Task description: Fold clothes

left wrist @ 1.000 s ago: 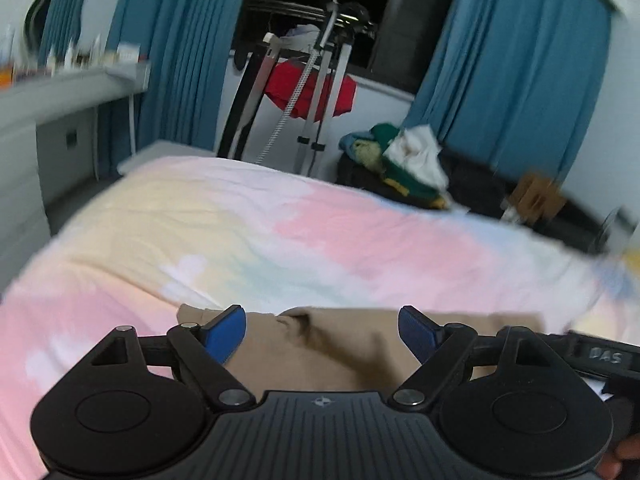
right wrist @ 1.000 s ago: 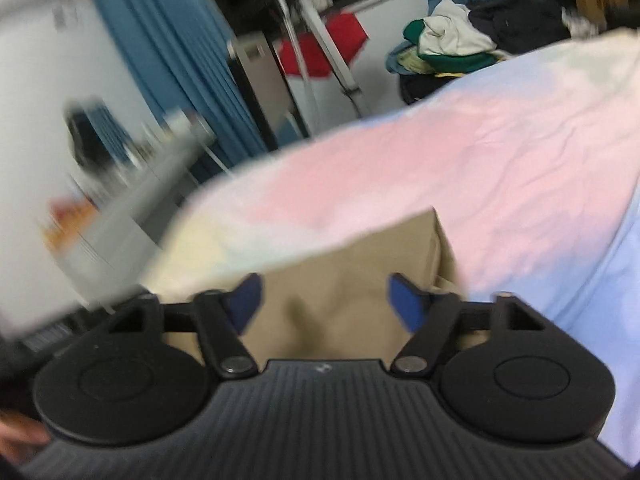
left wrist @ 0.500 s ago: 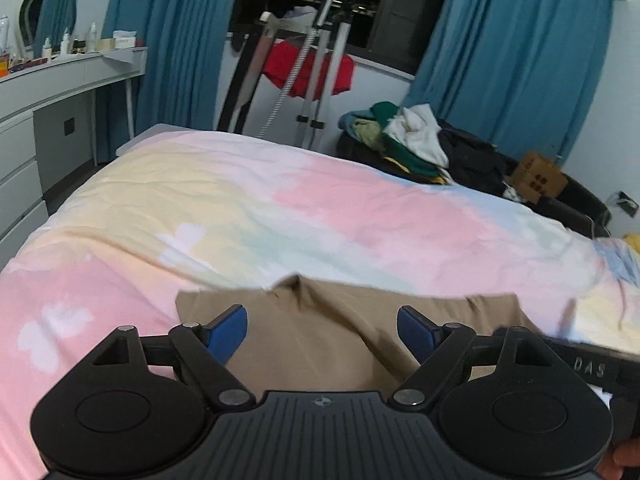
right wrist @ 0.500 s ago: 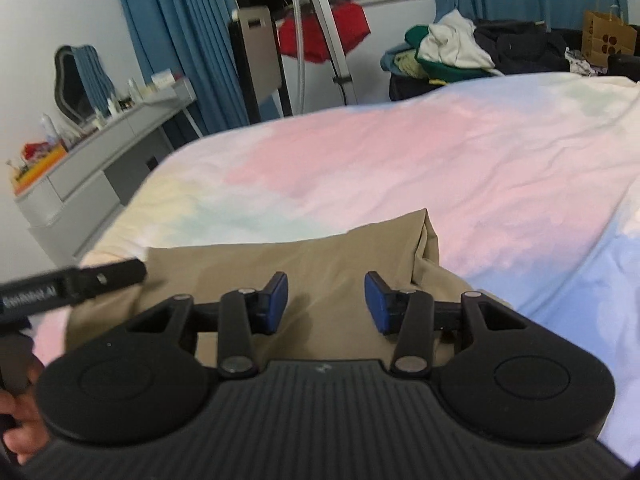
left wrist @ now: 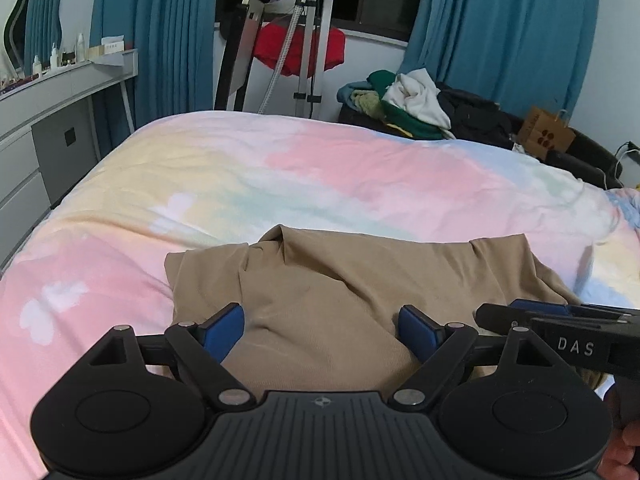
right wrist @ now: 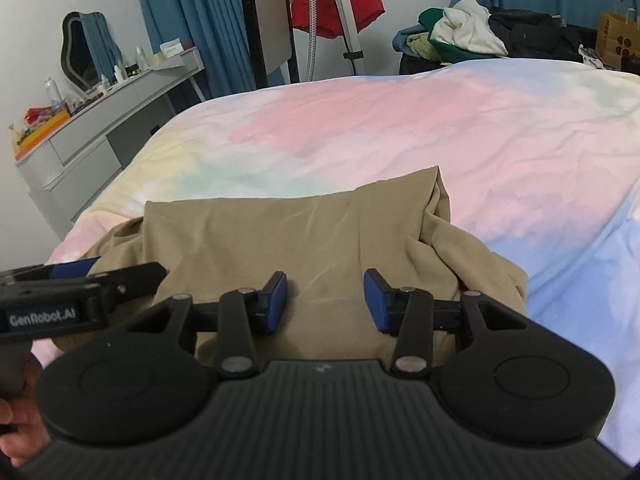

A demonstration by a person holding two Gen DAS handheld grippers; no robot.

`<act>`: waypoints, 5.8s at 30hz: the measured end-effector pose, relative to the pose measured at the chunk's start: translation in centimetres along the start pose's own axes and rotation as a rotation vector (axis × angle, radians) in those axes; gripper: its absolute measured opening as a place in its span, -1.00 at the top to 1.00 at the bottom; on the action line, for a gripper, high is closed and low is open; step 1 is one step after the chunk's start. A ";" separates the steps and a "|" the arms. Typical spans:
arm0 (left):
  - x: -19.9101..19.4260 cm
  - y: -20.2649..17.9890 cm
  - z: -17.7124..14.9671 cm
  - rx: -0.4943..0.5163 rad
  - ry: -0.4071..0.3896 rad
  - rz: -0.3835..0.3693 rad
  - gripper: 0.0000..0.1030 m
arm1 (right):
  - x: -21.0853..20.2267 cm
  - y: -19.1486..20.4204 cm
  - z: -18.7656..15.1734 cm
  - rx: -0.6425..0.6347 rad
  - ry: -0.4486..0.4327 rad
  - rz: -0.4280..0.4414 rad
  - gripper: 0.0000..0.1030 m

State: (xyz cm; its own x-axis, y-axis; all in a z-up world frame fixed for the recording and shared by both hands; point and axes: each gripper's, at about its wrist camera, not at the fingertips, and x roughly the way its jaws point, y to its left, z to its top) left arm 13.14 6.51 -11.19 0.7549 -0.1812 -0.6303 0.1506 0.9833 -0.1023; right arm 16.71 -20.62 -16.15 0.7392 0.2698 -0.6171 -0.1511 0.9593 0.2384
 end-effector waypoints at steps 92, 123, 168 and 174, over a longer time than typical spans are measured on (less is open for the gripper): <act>1.4 8.9 -5.1 -1.151 -0.010 -0.612 0.26 | -3.5 -6.2 -1.9 1.003 -0.072 0.557 0.48; 20.6 -31.6 15.5 -0.760 0.262 -0.957 0.23 | -14.1 -40.5 10.5 1.146 -0.489 0.133 0.48; -20.1 -26.4 8.3 0.225 -0.080 -0.612 -0.99 | -32.3 -16.7 1.7 0.402 -0.367 -0.436 -0.57; -22.3 -24.8 5.3 0.255 -0.162 -0.565 -0.99 | -31.5 -14.1 -0.8 0.362 -0.384 -0.460 -0.57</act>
State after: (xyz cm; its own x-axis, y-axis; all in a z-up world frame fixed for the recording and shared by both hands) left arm -4.10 -13.95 9.48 0.5988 -0.6903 -0.4061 0.6856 0.7039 -0.1855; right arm -4.98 -42.54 -0.67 0.8654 -0.2689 -0.4228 0.4111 0.8634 0.2924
